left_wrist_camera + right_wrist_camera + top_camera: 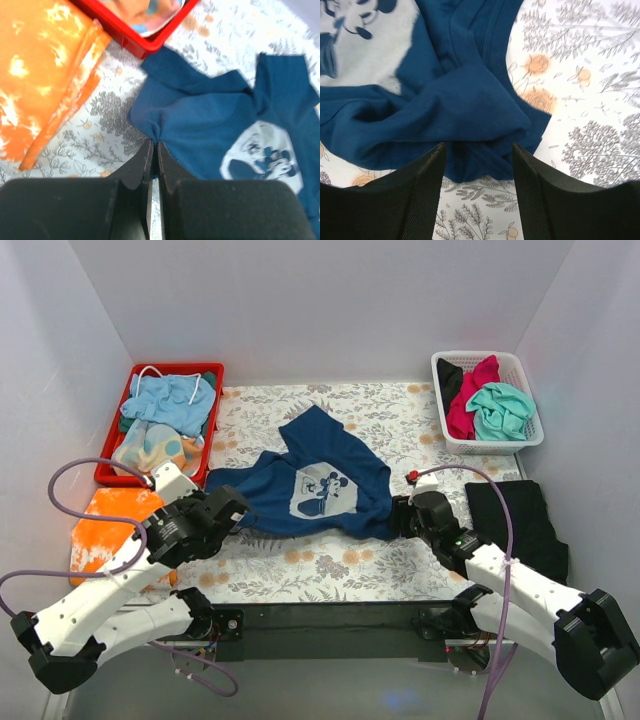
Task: Fold and stack the t-shirts
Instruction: Flatten out the tshirt
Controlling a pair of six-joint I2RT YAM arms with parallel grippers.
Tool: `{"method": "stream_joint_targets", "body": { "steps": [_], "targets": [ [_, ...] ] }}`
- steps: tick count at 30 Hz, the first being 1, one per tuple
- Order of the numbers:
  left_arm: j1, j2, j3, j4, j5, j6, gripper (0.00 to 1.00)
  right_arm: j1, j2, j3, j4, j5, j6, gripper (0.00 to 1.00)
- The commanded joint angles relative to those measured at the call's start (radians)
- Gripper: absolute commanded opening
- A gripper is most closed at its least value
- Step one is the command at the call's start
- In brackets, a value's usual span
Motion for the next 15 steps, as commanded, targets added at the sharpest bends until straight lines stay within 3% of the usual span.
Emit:
{"method": "stream_joint_targets", "body": {
  "steps": [1, 6, 13, 15],
  "targets": [
    [-0.003, -0.06, 0.079, -0.096, -0.139, -0.096, 0.0, 0.037, -0.023, -0.033, -0.059, 0.015, 0.087, 0.58],
    [-0.003, -0.054, 0.09, -0.093, -0.165, -0.082, 0.0, 0.049, -0.031, -0.057, -0.099, 0.04, 0.15, 0.54],
    [-0.003, -0.038, 0.106, -0.095, -0.191, -0.059, 0.0, 0.049, 0.106, -0.005, -0.171, 0.098, 0.176, 0.53],
    [-0.003, -0.043, 0.108, -0.098, -0.196, -0.048, 0.0, 0.049, 0.14, 0.005, -0.179, 0.109, 0.181, 0.44]
  ]
}}
